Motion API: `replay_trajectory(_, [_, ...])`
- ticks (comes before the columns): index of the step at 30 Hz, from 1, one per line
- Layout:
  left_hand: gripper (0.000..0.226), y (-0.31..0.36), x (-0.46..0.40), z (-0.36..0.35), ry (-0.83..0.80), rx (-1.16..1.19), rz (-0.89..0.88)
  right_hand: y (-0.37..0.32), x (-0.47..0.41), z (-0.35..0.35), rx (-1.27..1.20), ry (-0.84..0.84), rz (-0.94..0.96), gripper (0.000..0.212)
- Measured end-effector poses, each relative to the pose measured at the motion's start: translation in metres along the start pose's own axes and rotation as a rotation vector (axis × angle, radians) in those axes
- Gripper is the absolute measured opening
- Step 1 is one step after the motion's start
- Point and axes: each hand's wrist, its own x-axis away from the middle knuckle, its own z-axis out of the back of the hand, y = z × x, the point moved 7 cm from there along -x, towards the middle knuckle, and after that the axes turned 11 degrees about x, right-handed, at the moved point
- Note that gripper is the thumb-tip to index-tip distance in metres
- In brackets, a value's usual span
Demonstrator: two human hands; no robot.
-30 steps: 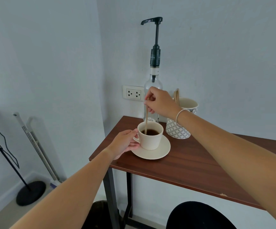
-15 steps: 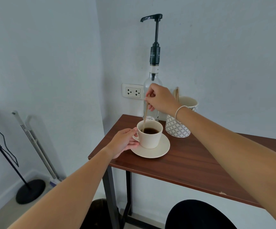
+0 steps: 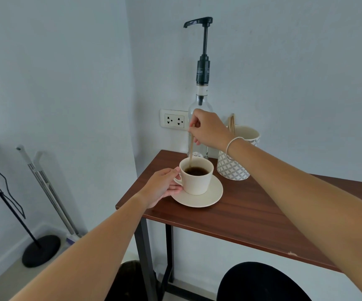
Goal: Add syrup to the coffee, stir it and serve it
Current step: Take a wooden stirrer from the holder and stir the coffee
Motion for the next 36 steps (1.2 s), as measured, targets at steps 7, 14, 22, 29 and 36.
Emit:
replay_trajectory(7, [0.024, 0.0001, 0.0004, -0.0002, 0.005, 0.007, 0.0, 0.0022, -0.0008, -0.0002, 0.061, -0.056, -0.019, 0.025])
replay_trajectory(14, [0.023, -0.0001, 0.0007, -0.0003, 0.004, 0.006, 0.006, 0.0025, -0.0005, 0.0031, 0.161, 0.009, -0.004, 0.028])
replay_trajectory(22, [0.023, 0.0003, 0.0002, -0.0012, -0.008, 0.006, 0.003, 0.0035, 0.0006, 0.0019, -0.022, -0.005, -0.035, 0.024])
replay_trajectory(29, [0.023, -0.0003, 0.0, -0.0004, 0.0, 0.011, -0.003, 0.0065, 0.0002, 0.0044, 0.134, -0.015, -0.034, 0.027])
replay_trajectory(36, [0.023, -0.0001, -0.0001, -0.0008, 0.001, -0.008, 0.002, 0.006, 0.0011, 0.003, 0.046, 0.033, -0.061, 0.027])
